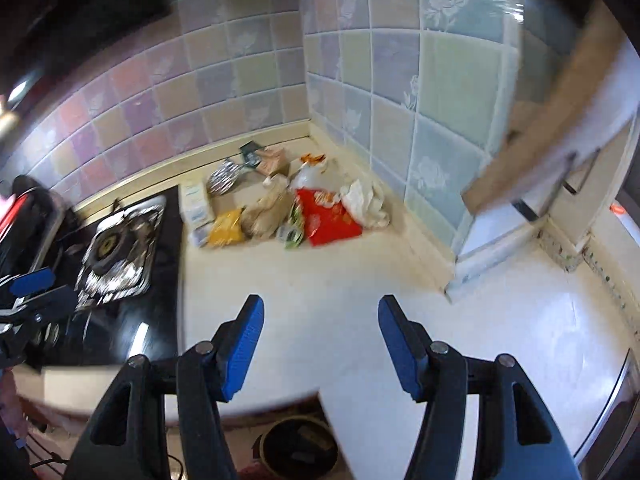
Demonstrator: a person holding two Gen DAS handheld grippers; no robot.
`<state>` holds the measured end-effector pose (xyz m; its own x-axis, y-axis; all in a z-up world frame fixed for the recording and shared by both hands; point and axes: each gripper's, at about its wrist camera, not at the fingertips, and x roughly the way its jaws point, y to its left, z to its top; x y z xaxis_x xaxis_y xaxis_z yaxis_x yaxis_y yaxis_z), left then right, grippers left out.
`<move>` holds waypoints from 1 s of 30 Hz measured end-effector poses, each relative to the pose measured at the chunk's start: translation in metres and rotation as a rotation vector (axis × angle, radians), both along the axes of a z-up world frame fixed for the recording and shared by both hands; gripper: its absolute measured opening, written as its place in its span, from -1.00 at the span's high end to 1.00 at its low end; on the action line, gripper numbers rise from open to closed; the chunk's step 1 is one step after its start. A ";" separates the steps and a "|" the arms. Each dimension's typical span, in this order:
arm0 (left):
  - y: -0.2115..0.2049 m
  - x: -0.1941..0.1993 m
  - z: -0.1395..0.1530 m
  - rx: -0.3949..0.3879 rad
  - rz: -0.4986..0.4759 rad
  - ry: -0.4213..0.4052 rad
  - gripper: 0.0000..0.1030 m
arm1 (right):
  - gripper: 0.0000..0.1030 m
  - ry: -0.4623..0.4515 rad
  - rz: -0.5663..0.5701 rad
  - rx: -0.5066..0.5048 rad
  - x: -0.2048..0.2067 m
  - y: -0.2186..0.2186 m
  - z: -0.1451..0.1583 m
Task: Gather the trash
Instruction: 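Raise both tools back up to the counter trash pile, then grasp the white tissue with the right tool while the left tool grasps the atomy toothpaste box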
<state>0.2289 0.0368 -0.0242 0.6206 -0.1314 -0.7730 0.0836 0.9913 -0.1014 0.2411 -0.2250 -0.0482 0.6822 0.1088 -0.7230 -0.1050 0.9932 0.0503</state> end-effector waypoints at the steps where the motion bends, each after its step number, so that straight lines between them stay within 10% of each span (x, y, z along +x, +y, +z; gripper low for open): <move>1: 0.004 0.014 0.000 0.000 -0.007 0.008 -0.71 | -0.13 0.004 -0.015 -0.013 0.014 0.001 -0.002; 12: 0.069 0.191 -0.054 -0.114 0.041 0.226 -0.71 | 0.19 0.129 -0.176 -0.097 0.171 0.007 -0.055; 30: 0.062 0.304 -0.114 0.013 0.246 0.325 -0.72 | 0.97 0.180 -0.124 -0.089 0.210 0.014 -0.079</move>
